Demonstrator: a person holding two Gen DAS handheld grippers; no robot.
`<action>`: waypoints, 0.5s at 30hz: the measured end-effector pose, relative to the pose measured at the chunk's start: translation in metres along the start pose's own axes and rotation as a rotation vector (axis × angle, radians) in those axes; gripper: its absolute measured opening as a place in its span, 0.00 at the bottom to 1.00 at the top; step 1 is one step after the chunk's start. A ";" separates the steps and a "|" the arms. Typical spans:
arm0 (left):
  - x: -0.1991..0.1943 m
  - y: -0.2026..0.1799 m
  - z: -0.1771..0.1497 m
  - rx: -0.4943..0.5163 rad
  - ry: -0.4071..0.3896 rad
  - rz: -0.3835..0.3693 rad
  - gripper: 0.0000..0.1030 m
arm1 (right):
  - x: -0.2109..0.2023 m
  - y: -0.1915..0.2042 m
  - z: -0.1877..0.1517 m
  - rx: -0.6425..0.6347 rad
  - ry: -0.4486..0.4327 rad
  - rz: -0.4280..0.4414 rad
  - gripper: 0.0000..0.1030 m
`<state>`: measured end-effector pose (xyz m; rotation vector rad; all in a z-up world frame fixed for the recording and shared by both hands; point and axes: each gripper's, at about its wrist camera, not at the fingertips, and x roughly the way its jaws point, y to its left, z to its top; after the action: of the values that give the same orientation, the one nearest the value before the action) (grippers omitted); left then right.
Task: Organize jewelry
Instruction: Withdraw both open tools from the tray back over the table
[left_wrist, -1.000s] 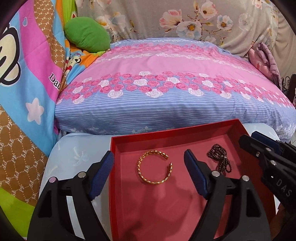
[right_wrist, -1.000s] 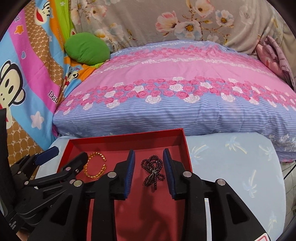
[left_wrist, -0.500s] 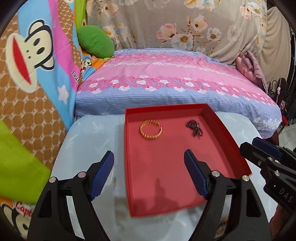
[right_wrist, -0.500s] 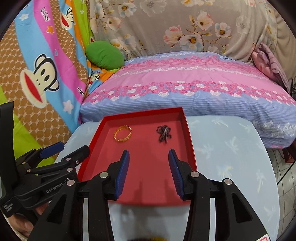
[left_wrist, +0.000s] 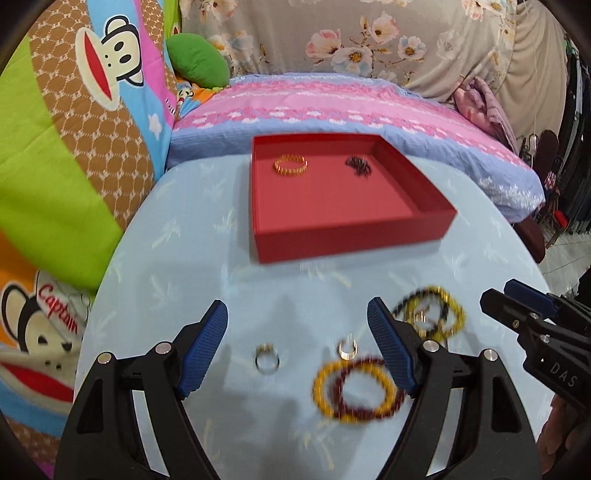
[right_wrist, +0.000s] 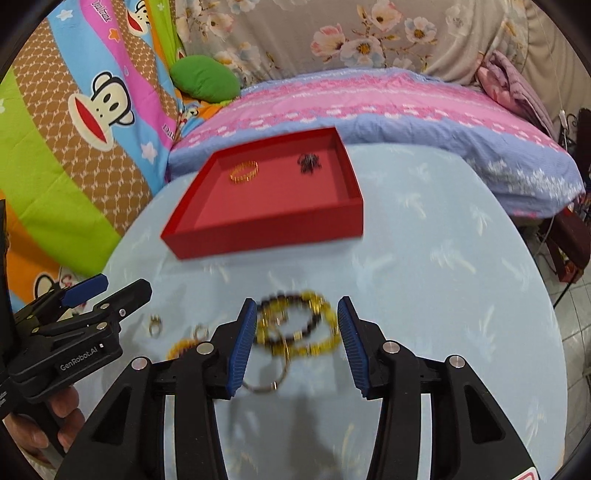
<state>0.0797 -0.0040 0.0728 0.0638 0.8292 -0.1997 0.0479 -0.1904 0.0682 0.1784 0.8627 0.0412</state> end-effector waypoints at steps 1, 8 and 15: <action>-0.003 -0.003 -0.009 0.006 0.007 0.001 0.72 | 0.000 -0.001 -0.007 0.004 0.012 -0.003 0.44; -0.009 -0.008 -0.051 -0.004 0.051 -0.011 0.72 | 0.001 -0.002 -0.046 0.003 0.063 -0.021 0.44; -0.007 -0.001 -0.069 -0.033 0.074 0.002 0.72 | 0.007 0.012 -0.063 -0.042 0.073 -0.031 0.44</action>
<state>0.0247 0.0055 0.0311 0.0411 0.9055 -0.1823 0.0057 -0.1694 0.0249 0.1252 0.9360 0.0373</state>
